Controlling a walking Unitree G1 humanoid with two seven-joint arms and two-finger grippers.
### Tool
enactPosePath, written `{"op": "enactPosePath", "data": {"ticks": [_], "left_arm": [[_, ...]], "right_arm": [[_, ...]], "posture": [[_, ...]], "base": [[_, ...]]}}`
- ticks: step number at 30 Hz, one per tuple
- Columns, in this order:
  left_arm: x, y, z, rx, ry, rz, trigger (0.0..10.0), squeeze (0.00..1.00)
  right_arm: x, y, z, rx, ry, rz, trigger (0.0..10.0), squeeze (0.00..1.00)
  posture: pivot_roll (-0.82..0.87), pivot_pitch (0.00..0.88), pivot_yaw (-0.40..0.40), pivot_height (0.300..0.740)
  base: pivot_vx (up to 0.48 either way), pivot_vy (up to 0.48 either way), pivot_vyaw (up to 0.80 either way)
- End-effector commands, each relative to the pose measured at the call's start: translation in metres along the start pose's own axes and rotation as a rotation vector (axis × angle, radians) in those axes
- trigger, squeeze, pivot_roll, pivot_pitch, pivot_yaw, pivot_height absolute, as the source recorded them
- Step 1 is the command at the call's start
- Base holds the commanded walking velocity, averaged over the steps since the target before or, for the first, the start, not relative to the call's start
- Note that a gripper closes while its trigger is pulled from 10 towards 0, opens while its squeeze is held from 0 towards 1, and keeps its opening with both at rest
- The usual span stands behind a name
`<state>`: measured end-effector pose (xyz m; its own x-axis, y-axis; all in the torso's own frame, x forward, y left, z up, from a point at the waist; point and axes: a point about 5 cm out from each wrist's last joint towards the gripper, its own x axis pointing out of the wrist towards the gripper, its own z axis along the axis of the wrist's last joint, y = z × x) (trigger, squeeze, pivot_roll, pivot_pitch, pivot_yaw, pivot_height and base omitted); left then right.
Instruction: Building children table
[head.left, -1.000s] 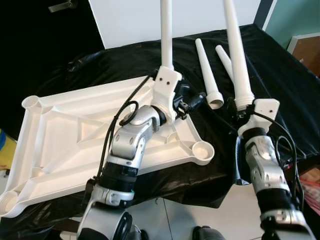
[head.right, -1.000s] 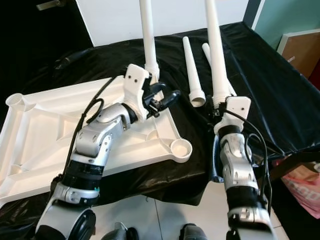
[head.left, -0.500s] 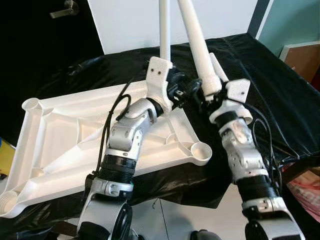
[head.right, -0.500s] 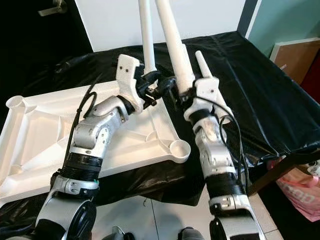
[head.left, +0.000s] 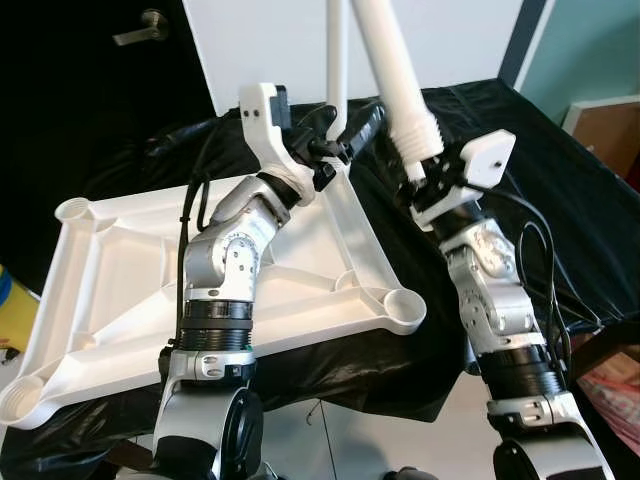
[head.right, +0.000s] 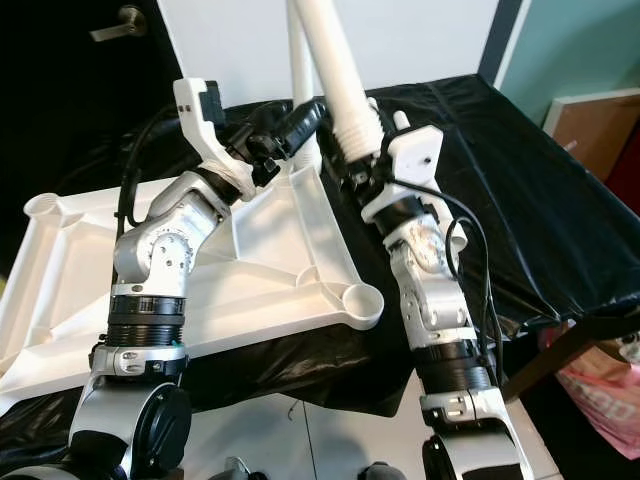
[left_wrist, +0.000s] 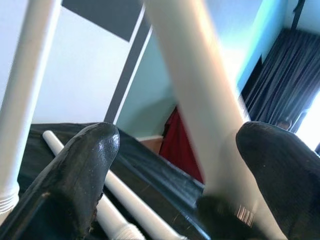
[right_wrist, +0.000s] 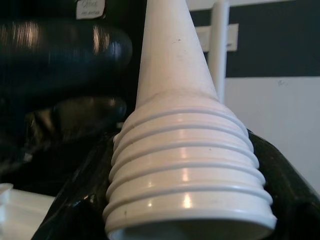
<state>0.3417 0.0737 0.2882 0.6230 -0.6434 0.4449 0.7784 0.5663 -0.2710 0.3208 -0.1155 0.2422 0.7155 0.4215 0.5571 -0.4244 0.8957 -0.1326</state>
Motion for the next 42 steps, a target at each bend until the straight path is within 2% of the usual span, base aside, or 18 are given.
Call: {"op": "enactPosePath", "data": {"ticks": [1,2,3,4,8,13,18,21,23,26,29,31,33,42], "left_arm": [[0.000,-0.005,0.006,-0.021,-0.013,-0.107,10.0,1.00],[0.000,-0.005,0.006,-0.021,-0.013,-0.107,10.0,1.00],[-0.001,-0.006,0.006,-0.037,-0.003,-0.135,10.0,0.13],[-0.003,-0.007,0.005,-0.049,0.009,-0.157,10.0,0.00],[-0.004,-0.008,0.002,-0.080,0.029,-0.182,10.0,0.00],[-0.001,-0.005,0.000,-0.094,0.041,-0.180,10.0,0.00],[-0.001,-0.004,0.001,-0.105,0.040,-0.182,10.0,0.00],[0.002,0.003,0.009,-0.114,0.036,-0.174,10.0,0.00],[0.003,0.015,0.019,-0.118,0.038,-0.151,10.0,0.00],[0.002,0.018,0.026,-0.153,0.028,-0.156,10.0,0.00],[0.000,0.029,0.034,-0.200,0.046,-0.122,10.0,0.00],[0.000,0.029,0.034,-0.200,0.046,-0.122,10.0,0.00],[-0.002,0.036,0.034,-0.239,0.048,-0.087,0.0,0.00],[-0.001,0.037,0.031,-0.251,0.052,-0.099,0.0,0.00]], "right_arm": [[-0.001,0.001,0.004,0.001,-0.017,0.020,10.0,0.00],[-0.001,0.001,0.004,0.001,-0.017,0.020,10.0,0.00],[-0.005,0.003,0.000,0.000,0.007,0.043,10.0,0.00],[-0.010,0.006,-0.004,0.003,0.034,0.073,10.0,0.00],[-0.016,0.011,-0.009,-0.001,0.066,0.122,10.0,0.00],[-0.027,0.025,-0.018,-0.018,0.128,0.232,10.0,0.00],[-0.031,0.028,-0.020,-0.021,0.143,0.255,10.0,0.00],[-0.041,0.035,-0.023,-0.018,0.170,0.289,10.0,0.00],[-0.053,0.038,-0.025,-0.012,0.196,0.309,10.0,0.00],[-0.059,0.039,-0.025,-0.013,0.210,0.315,10.0,0.00],[-0.071,0.038,-0.027,-0.017,0.246,0.296,10.0,0.00],[-0.071,0.038,-0.027,-0.017,0.246,0.296,10.0,0.00],[-0.073,0.038,-0.028,-0.018,0.252,0.287,10.0,0.00],[-0.071,0.039,-0.027,-0.029,0.252,0.289,10.0,0.00]], "posture": [[-0.17,0.000,0.028,0.740],[-0.17,0.000,0.028,0.740],[-0.18,0.000,0.029,0.740],[-0.18,0.000,0.030,0.740],[-0.18,0.000,0.032,0.740],[-0.19,0.000,0.036,0.740],[-0.19,0.000,0.035,0.740],[-0.19,0.000,0.034,0.740],[-0.19,0.005,0.040,0.740],[-0.19,0.008,0.040,0.740],[-0.20,0.015,0.048,0.740],[-0.20,0.015,0.048,0.740],[-0.20,0.021,0.052,0.740],[-0.21,0.026,0.058,0.740]], "base": [[0.000,0.000,0.00],[0.000,0.000,0.00],[0.000,0.000,0.00],[0.000,0.000,0.00],[0.000,0.000,0.00],[0.000,0.000,0.00],[0.000,0.000,0.00],[0.000,0.000,0.00],[0.000,0.000,0.00],[0.000,0.000,0.00],[0.000,0.000,0.00],[0.000,0.000,0.00],[0.000,0.000,0.00],[0.000,0.000,0.00]]}}
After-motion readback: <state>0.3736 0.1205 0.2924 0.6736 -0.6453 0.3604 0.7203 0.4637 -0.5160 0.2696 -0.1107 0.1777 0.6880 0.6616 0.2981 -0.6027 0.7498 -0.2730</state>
